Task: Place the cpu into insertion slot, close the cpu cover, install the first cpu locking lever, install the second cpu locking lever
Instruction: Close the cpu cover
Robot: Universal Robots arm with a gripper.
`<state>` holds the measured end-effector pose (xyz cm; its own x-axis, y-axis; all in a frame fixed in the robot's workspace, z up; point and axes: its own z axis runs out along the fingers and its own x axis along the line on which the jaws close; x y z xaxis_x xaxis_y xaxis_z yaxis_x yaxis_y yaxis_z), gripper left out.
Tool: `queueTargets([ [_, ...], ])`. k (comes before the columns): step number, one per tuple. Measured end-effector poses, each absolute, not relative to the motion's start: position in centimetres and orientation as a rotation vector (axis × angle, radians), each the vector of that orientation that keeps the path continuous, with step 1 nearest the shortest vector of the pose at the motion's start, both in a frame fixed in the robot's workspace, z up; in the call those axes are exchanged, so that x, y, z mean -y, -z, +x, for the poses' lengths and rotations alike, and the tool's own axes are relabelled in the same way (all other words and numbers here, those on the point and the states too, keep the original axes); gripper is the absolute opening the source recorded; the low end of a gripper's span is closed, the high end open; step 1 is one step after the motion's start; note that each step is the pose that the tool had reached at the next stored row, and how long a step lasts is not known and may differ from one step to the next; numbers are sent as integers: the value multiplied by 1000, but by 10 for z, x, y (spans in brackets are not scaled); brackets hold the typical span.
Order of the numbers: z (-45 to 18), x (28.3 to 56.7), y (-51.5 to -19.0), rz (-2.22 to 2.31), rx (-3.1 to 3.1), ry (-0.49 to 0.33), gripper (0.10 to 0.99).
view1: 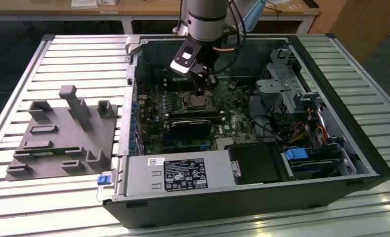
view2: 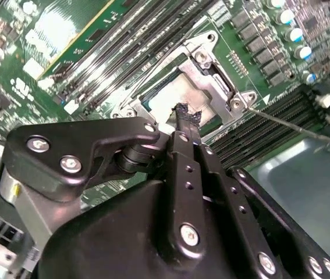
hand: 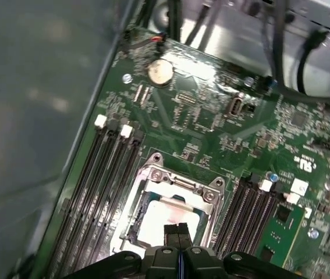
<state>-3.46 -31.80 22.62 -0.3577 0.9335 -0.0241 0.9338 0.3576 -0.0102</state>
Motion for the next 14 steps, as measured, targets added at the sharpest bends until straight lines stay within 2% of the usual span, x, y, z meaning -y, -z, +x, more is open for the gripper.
queueTargets([
  [14, -35, 318, -225, 1430, -2778, 32, 102],
])
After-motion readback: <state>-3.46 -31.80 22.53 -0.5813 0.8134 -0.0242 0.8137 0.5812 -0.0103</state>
